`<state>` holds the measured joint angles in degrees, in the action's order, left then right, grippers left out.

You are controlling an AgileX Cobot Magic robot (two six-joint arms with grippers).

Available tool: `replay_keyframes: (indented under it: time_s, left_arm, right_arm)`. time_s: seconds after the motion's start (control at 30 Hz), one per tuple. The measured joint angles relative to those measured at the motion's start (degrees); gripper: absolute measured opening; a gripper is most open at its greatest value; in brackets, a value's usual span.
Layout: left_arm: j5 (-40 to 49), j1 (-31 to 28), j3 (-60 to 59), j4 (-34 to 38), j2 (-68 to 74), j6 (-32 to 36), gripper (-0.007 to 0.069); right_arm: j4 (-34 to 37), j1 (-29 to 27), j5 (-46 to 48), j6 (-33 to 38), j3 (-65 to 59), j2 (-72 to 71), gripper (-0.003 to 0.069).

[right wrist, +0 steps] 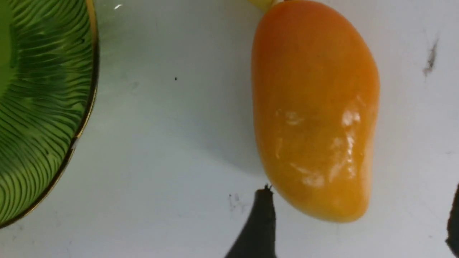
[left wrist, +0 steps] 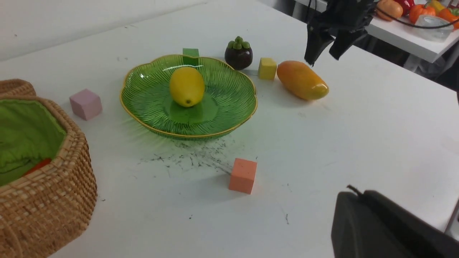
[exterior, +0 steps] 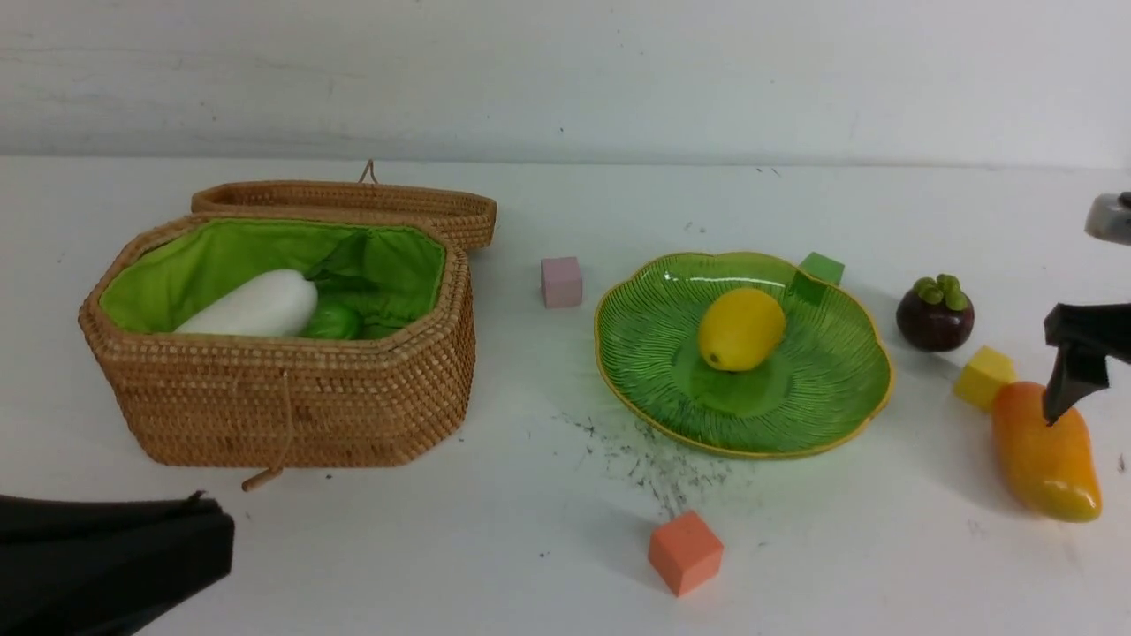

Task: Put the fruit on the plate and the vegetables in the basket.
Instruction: Use the right arm to grab a mango and put it into the right plate

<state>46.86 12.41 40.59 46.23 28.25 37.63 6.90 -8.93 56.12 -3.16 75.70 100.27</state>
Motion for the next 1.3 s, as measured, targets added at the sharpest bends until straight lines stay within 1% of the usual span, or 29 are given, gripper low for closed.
replay_keyframes:
  time_s: [0.07, 0.2, 0.4, 0.63, 0.8, 1.17, 1.3]
  left_arm:
    - [-0.3, 0.0, 0.0, 0.0, 0.0, 0.6, -0.0013]
    - [-1.5, 0.0, 0.0, 0.1, 0.0, 1.4, -0.0013]
    - [-2.5, 0.0, 0.0, 0.1, 0.0, 1.5, -0.0013]
    - [-4.3, 0.0, 0.0, 0.2, 0.0, 1.6, -0.0013]
    - [-4.9, 0.0, 0.0, 0.4, 0.0, 1.6, -0.0013]
    - [-5.1, 0.0, 0.0, 0.4, 0.0, 1.6, -0.0013]
    - [-5.3, 0.0, 0.0, 0.4, 0.0, 1.6, -0.0013]
  right_arm:
    - [0.0, 0.4, -0.7, 0.0, -0.1, 1.7, 0.0674]
    - [-0.2, 0.7, -3.4, 0.1, -0.1, 4.8, 0.0665]
    - [-0.1, 0.8, -8.8, 0.2, -0.1, 9.5, 0.0620]
    - [-0.1, 0.8, -9.0, 0.2, 0.5, 11.6, 0.0601]
    - [0.3, 1.0, -9.3, 1.5, 0.6, 12.5, 0.0590]
    - [0.7, 1.1, -8.5, 2.8, 0.7, 12.8, 0.0588]
    - [0.6, 1.1, -5.9, 3.2, 0.4, 11.7, 0.0585]
